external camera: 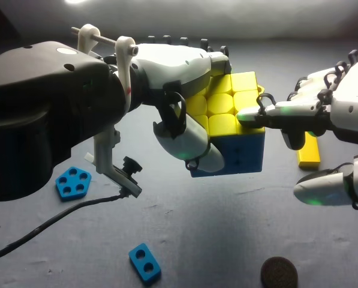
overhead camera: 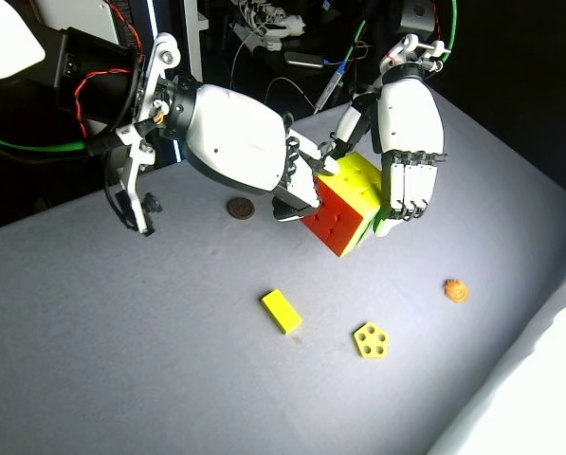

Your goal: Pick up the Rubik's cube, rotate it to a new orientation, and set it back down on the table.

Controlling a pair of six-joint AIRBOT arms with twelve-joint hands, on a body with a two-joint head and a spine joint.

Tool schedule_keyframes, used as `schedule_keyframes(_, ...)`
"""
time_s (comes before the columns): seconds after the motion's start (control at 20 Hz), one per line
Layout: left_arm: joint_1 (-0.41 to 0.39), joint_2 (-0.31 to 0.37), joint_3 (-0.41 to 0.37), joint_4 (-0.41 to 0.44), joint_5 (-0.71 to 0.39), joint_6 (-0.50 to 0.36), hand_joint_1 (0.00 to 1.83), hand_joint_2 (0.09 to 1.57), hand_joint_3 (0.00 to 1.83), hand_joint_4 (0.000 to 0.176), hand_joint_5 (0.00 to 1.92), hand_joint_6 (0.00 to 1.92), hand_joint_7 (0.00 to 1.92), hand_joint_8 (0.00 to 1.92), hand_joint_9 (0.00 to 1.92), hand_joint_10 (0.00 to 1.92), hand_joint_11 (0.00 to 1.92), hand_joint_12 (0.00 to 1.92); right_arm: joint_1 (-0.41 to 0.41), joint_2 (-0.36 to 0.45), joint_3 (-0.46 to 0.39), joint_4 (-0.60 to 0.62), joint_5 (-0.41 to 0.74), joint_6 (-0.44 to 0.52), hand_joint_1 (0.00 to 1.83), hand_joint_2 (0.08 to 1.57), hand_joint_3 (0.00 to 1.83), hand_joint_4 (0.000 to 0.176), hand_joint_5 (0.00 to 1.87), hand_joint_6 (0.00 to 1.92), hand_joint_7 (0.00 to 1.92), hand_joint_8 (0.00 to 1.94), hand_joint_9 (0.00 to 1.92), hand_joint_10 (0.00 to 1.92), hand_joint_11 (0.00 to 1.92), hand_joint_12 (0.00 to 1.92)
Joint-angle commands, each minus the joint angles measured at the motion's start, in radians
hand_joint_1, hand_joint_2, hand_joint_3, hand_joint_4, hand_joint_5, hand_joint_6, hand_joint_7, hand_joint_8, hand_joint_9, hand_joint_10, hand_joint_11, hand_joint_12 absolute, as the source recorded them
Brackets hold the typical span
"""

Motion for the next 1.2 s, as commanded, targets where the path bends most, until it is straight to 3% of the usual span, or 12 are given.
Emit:
schedule_keyframes(0.0,-0.019,0.007,0.001,0.038,0.011,-0.008,1.03,1.40,0.00,0.000,0.47,1.68,0.53,1.81,0.36,1.92,0.33,1.92,0.004,0.001,-0.002,0.020,0.061,0.001,0.19,1.24,0.00,0.000,0.10,0.02,0.44,1.13,0.40,1.66,0.31,1.92)
schedule_keyframes(0.15,-0.024,0.007,0.004,0.038,0.011,-0.008,1.03,1.40,0.00,0.000,0.48,1.66,0.51,1.85,0.36,1.92,0.36,1.92,-0.005,0.001,-0.002,0.020,0.058,-0.003,0.19,1.24,0.00,0.000,0.05,0.00,0.40,1.13,0.35,1.69,0.27,1.92)
schedule_keyframes(0.3,-0.026,0.007,0.005,0.038,0.011,-0.008,1.01,1.41,0.00,0.023,0.49,1.71,0.49,1.82,0.35,1.92,0.37,1.92,-0.010,0.001,-0.003,0.020,0.058,-0.007,0.25,1.23,0.00,0.000,0.05,0.01,0.40,1.17,0.35,1.71,0.28,1.92)
schedule_keyframes(0.4,-0.026,0.007,0.004,0.038,0.011,-0.008,1.02,1.41,0.00,0.016,0.48,1.71,0.50,1.83,0.38,1.92,0.38,1.92,-0.016,0.001,-0.005,0.020,0.058,-0.007,0.23,1.23,0.00,0.000,0.06,0.01,0.41,1.15,0.37,1.69,0.28,1.92)
schedule_keyframes(0.45,-0.026,0.007,0.004,0.038,0.011,-0.008,1.01,1.41,0.00,0.022,0.48,1.72,0.50,1.82,0.38,1.92,0.40,1.92,-0.021,0.001,-0.006,0.020,0.058,-0.008,0.24,1.23,0.00,0.000,0.05,0.00,0.41,1.15,0.37,1.70,0.27,1.92)
schedule_keyframes(0.9,-0.026,0.007,0.003,0.039,0.011,-0.003,1.03,1.40,0.00,0.013,0.50,1.68,0.51,1.82,0.41,1.92,0.40,1.92,-0.049,0.001,-0.018,0.020,0.058,-0.010,0.23,1.24,0.00,0.000,0.05,0.00,0.39,1.14,0.34,1.70,0.23,1.92)
schedule_keyframes(1.15,-0.026,0.007,0.003,0.039,0.011,-0.003,1.02,1.40,0.00,0.021,0.50,1.70,0.49,1.82,0.40,1.92,0.41,1.92,-0.055,0.001,-0.021,0.020,0.058,-0.010,0.26,1.23,0.00,0.000,0.09,0.02,0.40,1.16,0.35,1.71,0.25,1.92)
